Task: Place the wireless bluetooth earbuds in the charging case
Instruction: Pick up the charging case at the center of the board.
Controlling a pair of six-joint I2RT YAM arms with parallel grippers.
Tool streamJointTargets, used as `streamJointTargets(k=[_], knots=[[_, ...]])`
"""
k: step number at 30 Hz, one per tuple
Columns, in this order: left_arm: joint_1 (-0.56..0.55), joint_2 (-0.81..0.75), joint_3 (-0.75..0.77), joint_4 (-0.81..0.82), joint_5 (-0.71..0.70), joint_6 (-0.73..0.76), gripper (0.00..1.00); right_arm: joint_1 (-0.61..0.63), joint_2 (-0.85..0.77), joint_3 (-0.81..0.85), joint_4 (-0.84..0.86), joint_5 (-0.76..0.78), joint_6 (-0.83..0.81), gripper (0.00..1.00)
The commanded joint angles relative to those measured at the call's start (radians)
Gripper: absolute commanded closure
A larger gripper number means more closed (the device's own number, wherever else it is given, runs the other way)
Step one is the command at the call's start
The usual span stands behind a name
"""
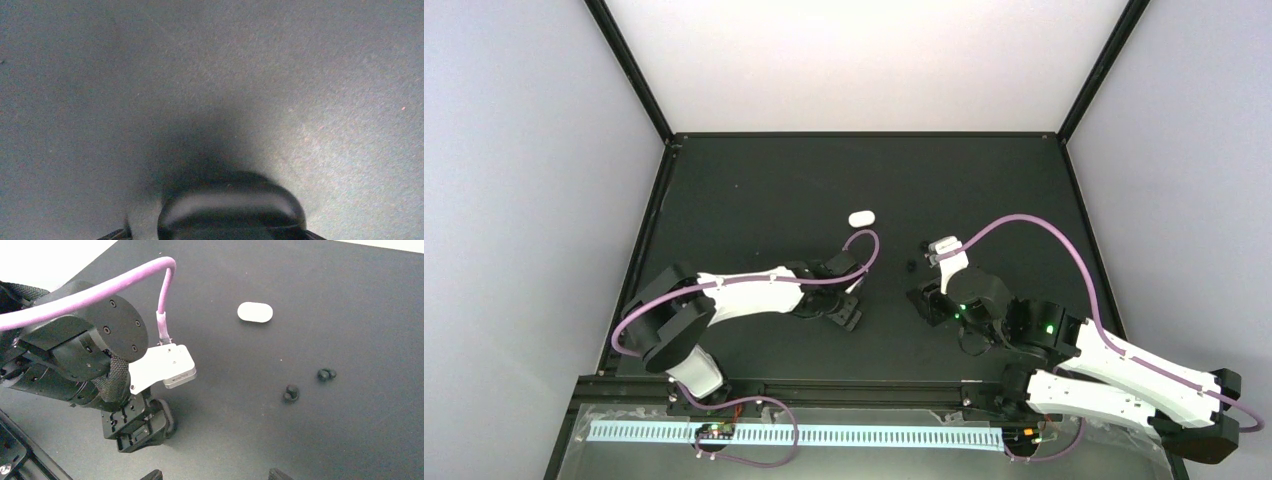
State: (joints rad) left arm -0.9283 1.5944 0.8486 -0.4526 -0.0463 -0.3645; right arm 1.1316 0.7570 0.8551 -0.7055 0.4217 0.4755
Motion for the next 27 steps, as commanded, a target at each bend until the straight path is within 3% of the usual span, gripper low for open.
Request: streamJointTargets(k=[1, 8, 20, 27], knots=[[0.008, 0.037, 0.04, 0.024, 0.004, -0.064, 0.13, -0.004, -0.007, 0.032, -0.014, 0.033, -0.008, 0.46], [0.008, 0.069, 0.035, 0.032, 0.006, -0.094, 0.17, -0.004, -0.012, 0.029, -0.021, 0.035, -0.009, 0.45], [0.005, 0.071, 0.021, 0.024, 0.023, -0.109, 0.35, -0.005, -0.004, 0.029, -0.011, 0.034, -0.014, 0.45], [0.0, 0.046, 0.025, -0.03, -0.033, -0.14, 0.19, -0.005, -0.003, 0.033, -0.015, 0.033, -0.011, 0.45]])
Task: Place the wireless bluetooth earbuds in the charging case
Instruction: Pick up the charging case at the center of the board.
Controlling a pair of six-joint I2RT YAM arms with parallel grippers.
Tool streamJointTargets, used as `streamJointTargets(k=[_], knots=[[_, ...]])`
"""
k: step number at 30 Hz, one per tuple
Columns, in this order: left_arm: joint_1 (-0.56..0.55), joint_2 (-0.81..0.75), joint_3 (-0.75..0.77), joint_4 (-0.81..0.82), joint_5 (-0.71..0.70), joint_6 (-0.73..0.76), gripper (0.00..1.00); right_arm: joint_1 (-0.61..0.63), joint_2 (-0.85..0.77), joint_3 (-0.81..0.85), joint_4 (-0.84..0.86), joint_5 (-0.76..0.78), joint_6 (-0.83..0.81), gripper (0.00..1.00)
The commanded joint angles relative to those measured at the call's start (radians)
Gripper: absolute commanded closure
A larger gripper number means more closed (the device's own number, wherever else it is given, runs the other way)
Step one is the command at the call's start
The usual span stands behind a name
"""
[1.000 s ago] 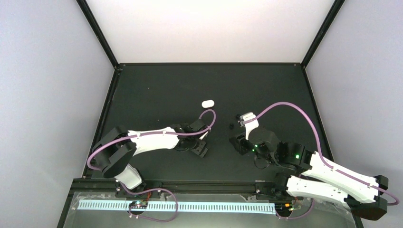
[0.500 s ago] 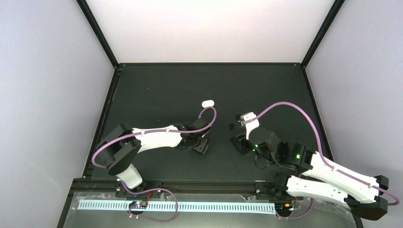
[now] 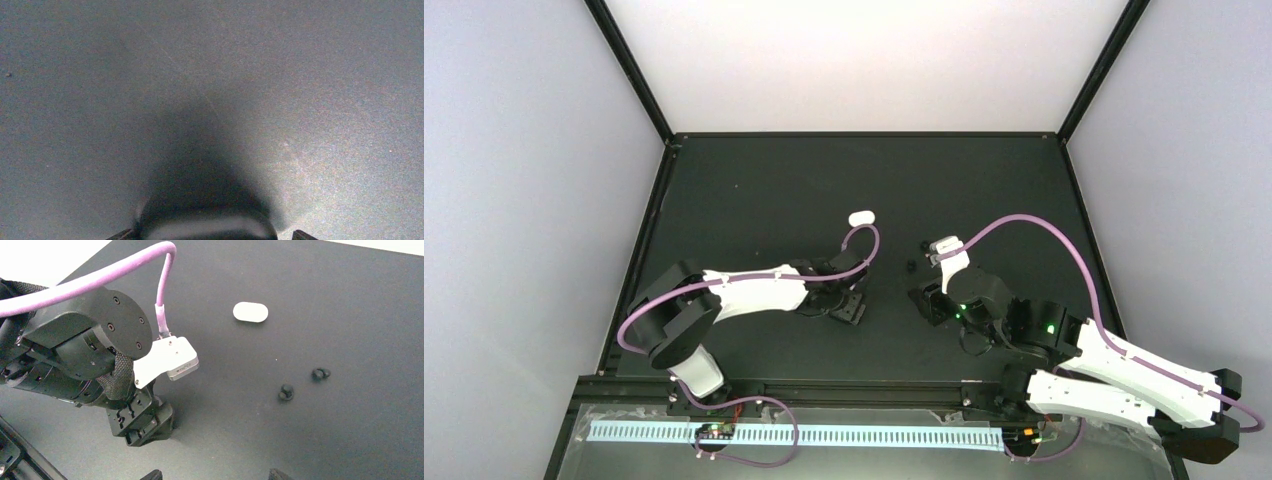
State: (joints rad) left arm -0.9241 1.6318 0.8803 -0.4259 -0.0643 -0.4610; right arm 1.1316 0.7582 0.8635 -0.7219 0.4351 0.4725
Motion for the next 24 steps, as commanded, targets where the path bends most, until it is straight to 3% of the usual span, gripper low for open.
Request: streamJointTargets(k=[1, 12, 24], knots=[[-0.004, 0.003, -0.01, -0.064, -0.021, -0.055, 0.18, -0.004, -0.005, 0.025, 0.002, 0.019, -0.009, 0.45], [-0.014, 0.057, -0.018, -0.084, -0.056, -0.157, 0.21, -0.005, -0.01, 0.017, 0.009, 0.014, -0.007, 0.45], [-0.056, 0.082, 0.006, -0.159, -0.146, -0.165, 0.28, -0.005, -0.038, 0.0, 0.011, 0.015, -0.003, 0.45]])
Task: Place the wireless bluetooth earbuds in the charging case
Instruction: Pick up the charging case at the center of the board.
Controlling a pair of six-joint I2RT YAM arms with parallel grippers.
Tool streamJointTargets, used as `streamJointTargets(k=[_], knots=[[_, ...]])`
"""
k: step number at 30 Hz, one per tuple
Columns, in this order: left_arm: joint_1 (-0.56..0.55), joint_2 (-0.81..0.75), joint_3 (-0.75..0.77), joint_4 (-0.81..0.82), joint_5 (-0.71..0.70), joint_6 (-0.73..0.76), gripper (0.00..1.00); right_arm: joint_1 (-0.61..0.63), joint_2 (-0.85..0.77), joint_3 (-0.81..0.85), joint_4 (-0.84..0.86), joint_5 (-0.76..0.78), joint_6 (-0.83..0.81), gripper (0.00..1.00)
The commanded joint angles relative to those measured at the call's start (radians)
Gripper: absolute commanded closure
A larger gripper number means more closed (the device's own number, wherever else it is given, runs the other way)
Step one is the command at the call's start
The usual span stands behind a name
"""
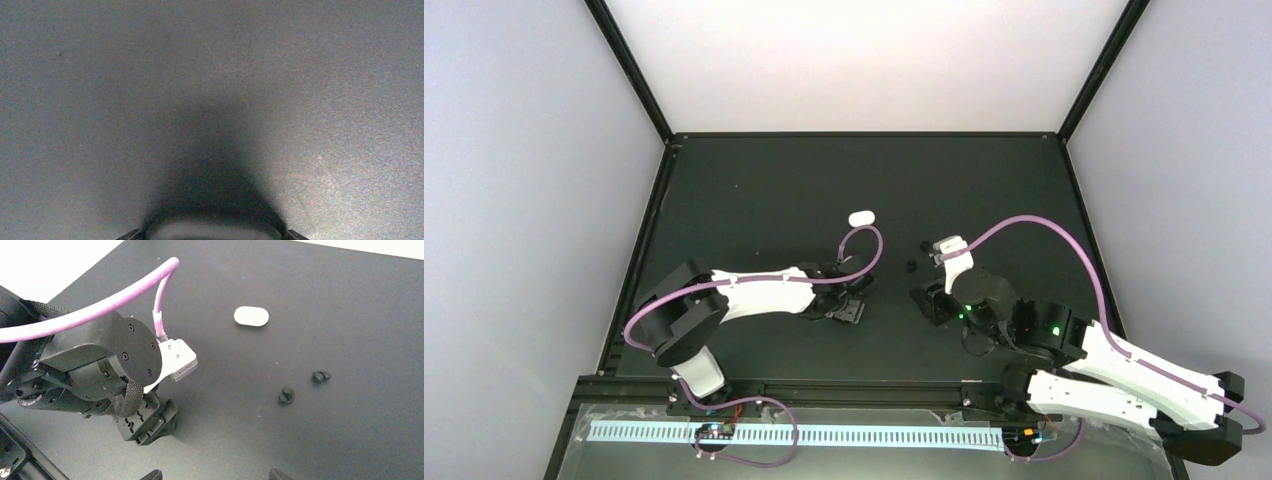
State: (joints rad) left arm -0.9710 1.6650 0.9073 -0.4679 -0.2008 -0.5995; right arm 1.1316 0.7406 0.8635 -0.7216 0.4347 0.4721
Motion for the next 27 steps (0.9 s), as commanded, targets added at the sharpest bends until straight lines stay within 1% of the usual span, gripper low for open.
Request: streamJointTargets(k=[1, 3, 7, 10, 11, 13, 16, 17, 19, 21, 22, 23, 24, 27], knots=[[-0.013, 0.052, -0.019, -0.121, -0.01, -0.027, 0.28, -0.004, -0.024, -0.004, 0.013, 0.014, -0.002, 0.45], [-0.02, 0.056, -0.016, -0.124, -0.011, -0.027, 0.33, -0.004, -0.03, -0.008, 0.014, 0.011, -0.002, 0.45], [-0.028, 0.052, -0.018, -0.121, -0.012, -0.028, 0.49, -0.005, -0.044, -0.007, 0.011, 0.009, -0.002, 0.45], [-0.031, 0.005, -0.027, -0.11, -0.028, -0.032, 0.58, -0.004, -0.047, 0.0, 0.01, 0.002, -0.001, 0.45], [-0.031, -0.023, -0.036, -0.105, -0.039, -0.033, 0.6, -0.004, -0.046, 0.005, 0.011, -0.004, 0.0, 0.45], [-0.031, -0.096, -0.047, -0.094, -0.067, -0.028, 0.67, -0.005, -0.037, 0.021, 0.019, -0.029, 0.003, 0.45], [-0.031, -0.234, -0.055, -0.084, -0.129, -0.002, 0.76, -0.014, 0.0, 0.079, 0.018, -0.059, 0.011, 0.45], [-0.031, -0.285, -0.059, -0.079, -0.149, 0.011, 0.8, -0.033, 0.019, 0.104, 0.015, -0.081, 0.012, 0.45], [-0.031, -0.391, -0.073, -0.047, -0.172, 0.056, 0.89, -0.09, 0.056, 0.162, 0.017, -0.173, 0.012, 0.45], [-0.031, -0.511, -0.11, 0.028, -0.159, 0.133, 0.97, -0.153, 0.082, 0.19, 0.044, -0.292, 0.009, 0.45], [-0.031, -0.574, -0.13, 0.07, -0.152, 0.184, 0.98, -0.179, 0.092, 0.2, 0.063, -0.351, 0.008, 0.45], [-0.031, -0.64, -0.164, 0.13, -0.124, 0.235, 0.98, -0.2, 0.099, 0.208, 0.086, -0.409, 0.009, 0.45], [-0.031, -0.729, -0.205, 0.197, -0.063, 0.302, 0.99, -0.213, 0.111, 0.218, 0.107, -0.456, 0.01, 0.45], [-0.032, -0.937, -0.356, 0.462, 0.055, 0.438, 0.98, -0.227, 0.16, 0.258, 0.158, -0.578, 0.022, 0.45]])
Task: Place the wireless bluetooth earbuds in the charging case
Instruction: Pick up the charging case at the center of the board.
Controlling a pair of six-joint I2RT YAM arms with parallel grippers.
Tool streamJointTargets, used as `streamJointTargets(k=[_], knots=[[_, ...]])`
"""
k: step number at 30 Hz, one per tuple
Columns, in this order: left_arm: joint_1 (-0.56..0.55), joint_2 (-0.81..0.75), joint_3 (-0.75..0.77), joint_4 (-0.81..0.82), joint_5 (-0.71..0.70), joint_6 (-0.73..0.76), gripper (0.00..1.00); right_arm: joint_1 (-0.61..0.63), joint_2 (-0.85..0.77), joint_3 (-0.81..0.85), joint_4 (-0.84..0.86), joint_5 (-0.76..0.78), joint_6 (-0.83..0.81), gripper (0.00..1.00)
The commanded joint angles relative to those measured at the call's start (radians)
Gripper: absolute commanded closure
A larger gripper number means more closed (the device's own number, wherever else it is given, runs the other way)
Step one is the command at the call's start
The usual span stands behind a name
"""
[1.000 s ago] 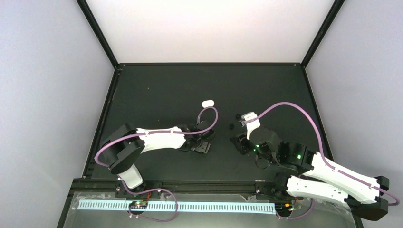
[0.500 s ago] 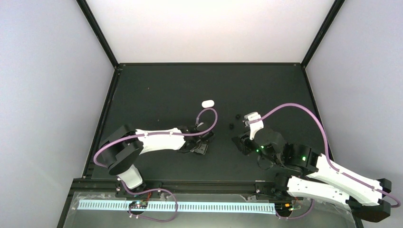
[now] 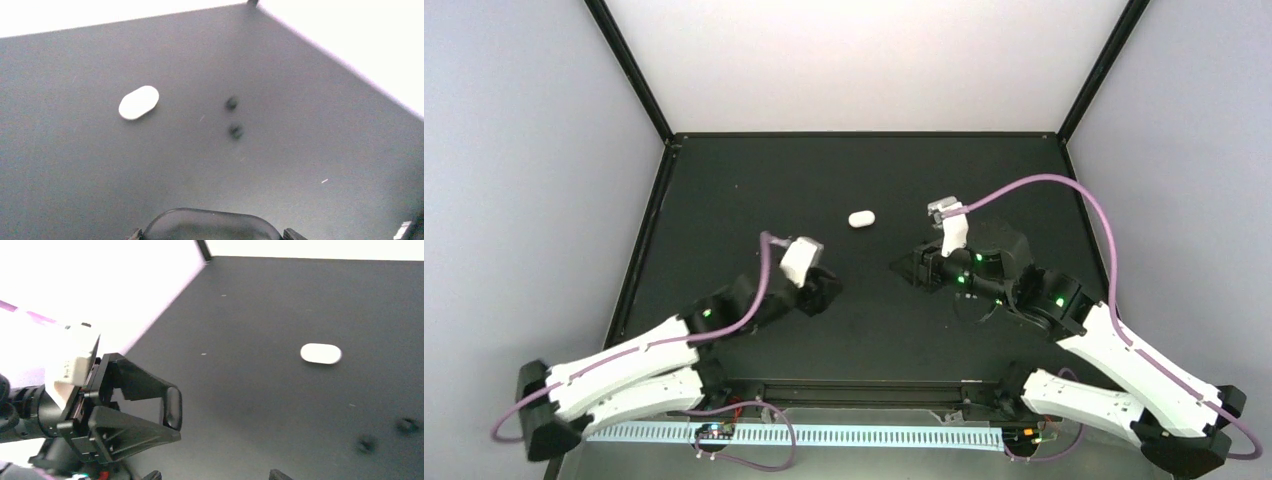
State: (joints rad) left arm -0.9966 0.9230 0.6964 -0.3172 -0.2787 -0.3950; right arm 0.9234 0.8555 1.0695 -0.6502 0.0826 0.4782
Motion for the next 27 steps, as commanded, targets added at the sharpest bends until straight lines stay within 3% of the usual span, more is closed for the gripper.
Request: streamJointTargets(k=[1, 4, 9, 18, 27], knots=[[-0.007, -0.253, -0.187, 0.384, 0.172, 0.275, 0.98, -0.02, 0.067, 0.067, 0.092, -0.254, 0.02, 0.45], [-0.007, -0.344, -0.246, 0.505, 0.224, 0.355, 0.99, -0.021, 0.122, 0.108, 0.095, -0.291, 0.034, 0.45], [-0.017, -0.366, -0.232, 0.52, 0.323, 0.456, 0.99, -0.02, 0.185, 0.139, 0.118, -0.381, 0.082, 0.45], [-0.059, -0.333, -0.213, 0.563, 0.333, 0.644, 0.99, -0.019, 0.252, 0.113, 0.172, -0.432, 0.169, 0.47], [-0.072, -0.301, -0.178, 0.541, 0.287, 0.693, 0.99, -0.015, 0.312, 0.163, 0.159, -0.446, 0.173, 0.49]])
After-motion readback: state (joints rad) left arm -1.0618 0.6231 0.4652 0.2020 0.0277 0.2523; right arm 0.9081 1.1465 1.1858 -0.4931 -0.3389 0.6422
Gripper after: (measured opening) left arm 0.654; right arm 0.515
